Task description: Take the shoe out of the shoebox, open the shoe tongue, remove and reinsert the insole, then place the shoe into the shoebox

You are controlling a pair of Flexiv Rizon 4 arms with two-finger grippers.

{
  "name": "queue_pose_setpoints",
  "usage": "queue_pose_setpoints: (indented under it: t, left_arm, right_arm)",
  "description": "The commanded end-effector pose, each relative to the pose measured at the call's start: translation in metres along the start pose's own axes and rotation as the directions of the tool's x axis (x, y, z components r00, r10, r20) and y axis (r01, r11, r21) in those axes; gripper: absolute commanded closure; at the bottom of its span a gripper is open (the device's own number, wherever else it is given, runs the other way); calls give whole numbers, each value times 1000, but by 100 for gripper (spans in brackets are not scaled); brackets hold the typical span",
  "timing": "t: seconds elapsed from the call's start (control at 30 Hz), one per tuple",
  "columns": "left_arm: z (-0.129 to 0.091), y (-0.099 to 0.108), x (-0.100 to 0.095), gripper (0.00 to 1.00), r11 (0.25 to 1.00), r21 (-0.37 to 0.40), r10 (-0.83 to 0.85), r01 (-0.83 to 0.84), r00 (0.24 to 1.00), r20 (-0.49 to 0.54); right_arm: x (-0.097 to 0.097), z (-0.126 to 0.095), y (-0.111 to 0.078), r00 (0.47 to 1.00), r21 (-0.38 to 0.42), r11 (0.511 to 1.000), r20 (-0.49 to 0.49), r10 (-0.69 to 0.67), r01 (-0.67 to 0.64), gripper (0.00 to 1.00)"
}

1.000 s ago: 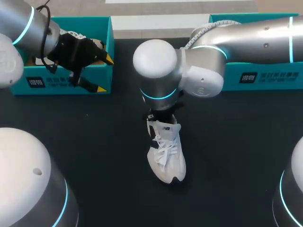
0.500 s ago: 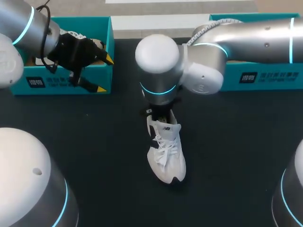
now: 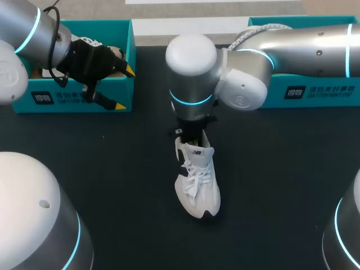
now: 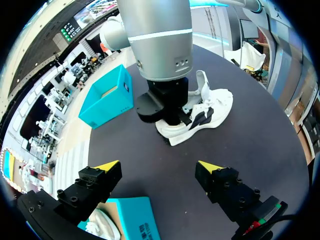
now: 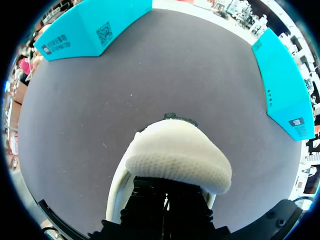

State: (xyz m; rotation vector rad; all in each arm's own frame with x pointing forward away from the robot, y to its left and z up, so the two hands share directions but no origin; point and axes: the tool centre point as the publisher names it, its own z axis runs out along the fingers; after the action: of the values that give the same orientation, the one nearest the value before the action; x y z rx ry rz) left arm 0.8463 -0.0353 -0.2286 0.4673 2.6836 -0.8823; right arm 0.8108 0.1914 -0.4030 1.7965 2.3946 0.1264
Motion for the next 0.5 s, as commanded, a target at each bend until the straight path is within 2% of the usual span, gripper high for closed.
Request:
queue_pose_setpoints:
  t: [0.03,0.23,0.5]
  left_arm:
    - [-1,0,1,0,1000,-3,0,0,1000,0]
    - [-1,0,1,0,1000,-3,0,0,1000,0]
    - [-1,0,1,0,1000,-3,0,0,1000,0]
  right_arm:
    - [1,3,-11,999,44,999,-21,33,-32,100]
    - [2,-13,-30,995,52,993,4,104,-104,100]
    - [9,12,-44,993,145,984,-51,110,-102,100]
